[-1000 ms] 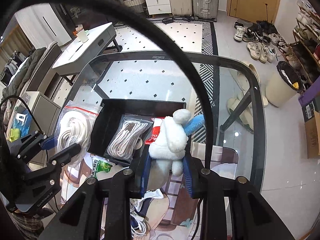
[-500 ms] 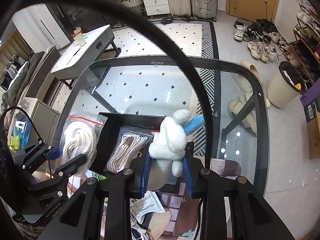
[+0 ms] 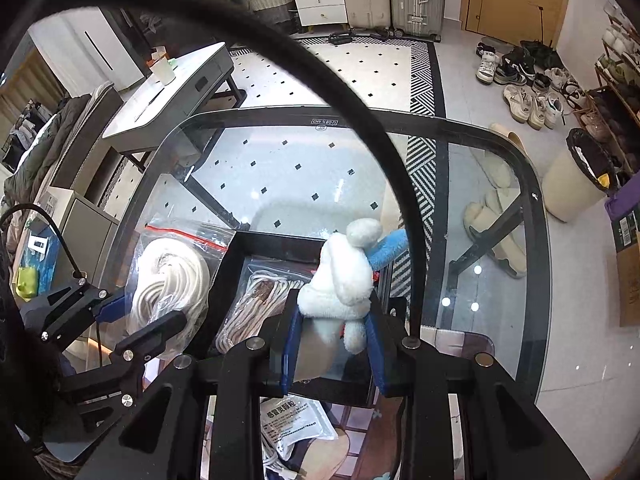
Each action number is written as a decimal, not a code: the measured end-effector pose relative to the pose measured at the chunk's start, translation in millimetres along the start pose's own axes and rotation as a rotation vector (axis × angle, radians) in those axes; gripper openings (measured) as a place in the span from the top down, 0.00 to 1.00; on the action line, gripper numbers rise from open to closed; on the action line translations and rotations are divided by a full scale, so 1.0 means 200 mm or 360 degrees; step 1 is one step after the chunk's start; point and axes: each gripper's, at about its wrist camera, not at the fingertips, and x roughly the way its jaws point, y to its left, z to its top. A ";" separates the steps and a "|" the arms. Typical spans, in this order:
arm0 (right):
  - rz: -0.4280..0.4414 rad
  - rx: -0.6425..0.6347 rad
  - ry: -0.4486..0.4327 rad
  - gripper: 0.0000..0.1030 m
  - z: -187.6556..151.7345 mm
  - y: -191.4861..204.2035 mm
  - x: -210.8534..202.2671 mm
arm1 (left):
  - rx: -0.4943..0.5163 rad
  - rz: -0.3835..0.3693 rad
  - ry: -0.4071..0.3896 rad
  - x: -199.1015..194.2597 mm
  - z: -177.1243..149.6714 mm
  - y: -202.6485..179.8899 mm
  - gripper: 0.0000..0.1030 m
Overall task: Organize soft objects
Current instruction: 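Lift the plush toy with the right tool while the left tool carries the rope bag over the box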
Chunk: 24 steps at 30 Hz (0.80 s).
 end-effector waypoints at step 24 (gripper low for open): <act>-0.0017 -0.0068 0.0055 0.71 0.04 0.05 0.18 | -0.0014 -0.0039 0.0051 0.13 0.05 0.02 0.74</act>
